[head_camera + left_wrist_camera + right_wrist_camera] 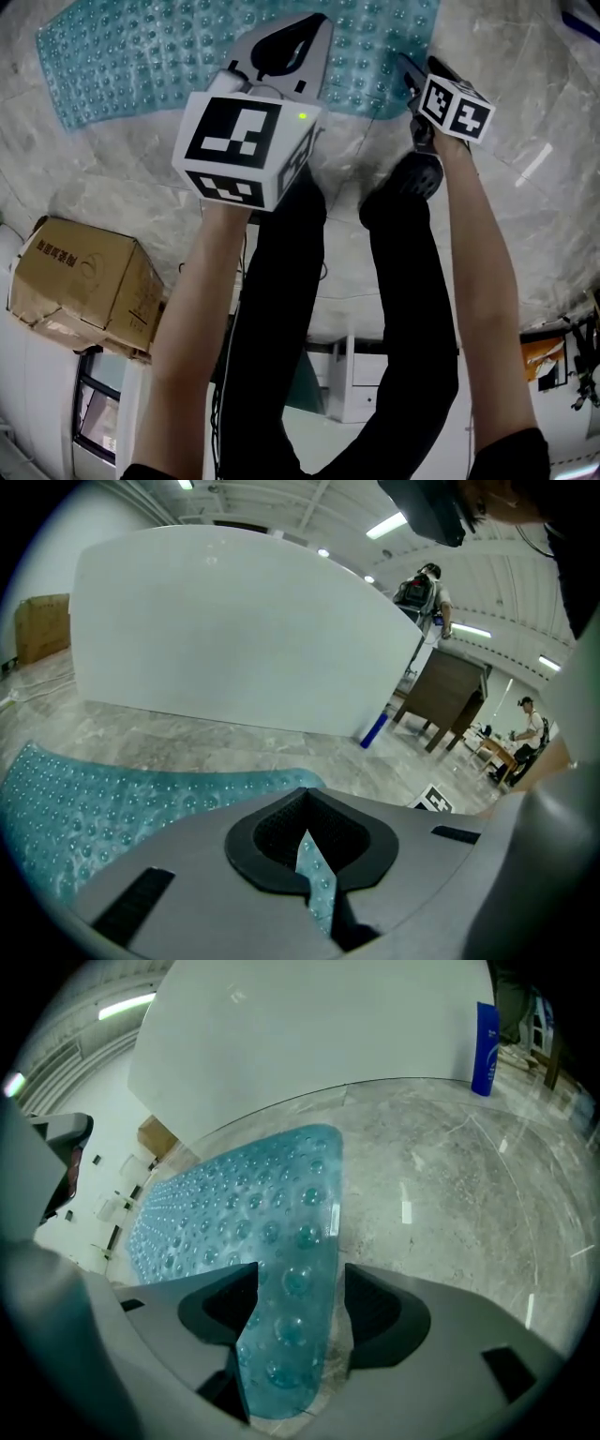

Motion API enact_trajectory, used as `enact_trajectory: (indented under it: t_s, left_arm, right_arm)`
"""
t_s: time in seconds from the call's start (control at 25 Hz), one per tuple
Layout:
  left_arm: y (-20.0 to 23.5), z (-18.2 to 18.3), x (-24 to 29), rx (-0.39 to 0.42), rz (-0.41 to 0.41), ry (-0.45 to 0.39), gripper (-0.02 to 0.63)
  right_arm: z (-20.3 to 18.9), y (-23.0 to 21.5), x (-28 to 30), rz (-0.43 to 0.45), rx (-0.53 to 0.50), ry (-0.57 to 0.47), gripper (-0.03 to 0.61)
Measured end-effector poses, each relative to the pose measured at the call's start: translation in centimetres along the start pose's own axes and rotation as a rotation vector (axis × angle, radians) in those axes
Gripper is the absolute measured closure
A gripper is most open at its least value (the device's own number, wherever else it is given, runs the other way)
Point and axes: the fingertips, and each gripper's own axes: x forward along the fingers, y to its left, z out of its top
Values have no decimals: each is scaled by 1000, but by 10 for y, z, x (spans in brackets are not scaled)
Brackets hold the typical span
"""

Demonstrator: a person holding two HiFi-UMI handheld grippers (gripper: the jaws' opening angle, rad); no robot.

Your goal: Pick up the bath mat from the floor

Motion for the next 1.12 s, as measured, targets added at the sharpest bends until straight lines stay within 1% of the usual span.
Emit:
enact_trajectory:
  t_s: [0.08,0.2,0.4,0.44,0.48,0.6,0.68,0.84,0.96,1.12]
  left_arm:
    - [3,-3,-2,-11,6,0,609]
    - [4,-6,-5,-19,9,4,609]
    - [1,-8,-8,-46,16,5,609]
    - [0,-8,-9,-46,17,6,609]
    - [0,-8,-12,-46,17,7,609]
    - [-2,-2,-24,-54,24,11,609]
    - [-3,6,-36,-65,36,6,609]
    - [-7,31,-62,-99,69,-11,609]
    - [-14,56,-85,-127,93,-31,609]
    - [-20,94,-117,-148,115,-62,609]
  right_arm:
    - [1,4,2,-31,1,3,327]
    - [0,17,8,-40,21,11,324]
    - [2,52,16,40,11,28,326]
    - [5,57,15,44,11,21,345]
    - [8,59,13,45,20,12,412]
    - [16,66,-3,74,69,-4,428]
    - [23,76,-17,104,78,-7,444]
    - [41,106,-52,147,60,-2,470]
    - [55,131,-83,176,45,3,497]
    - [79,156,-126,200,37,-6,515]
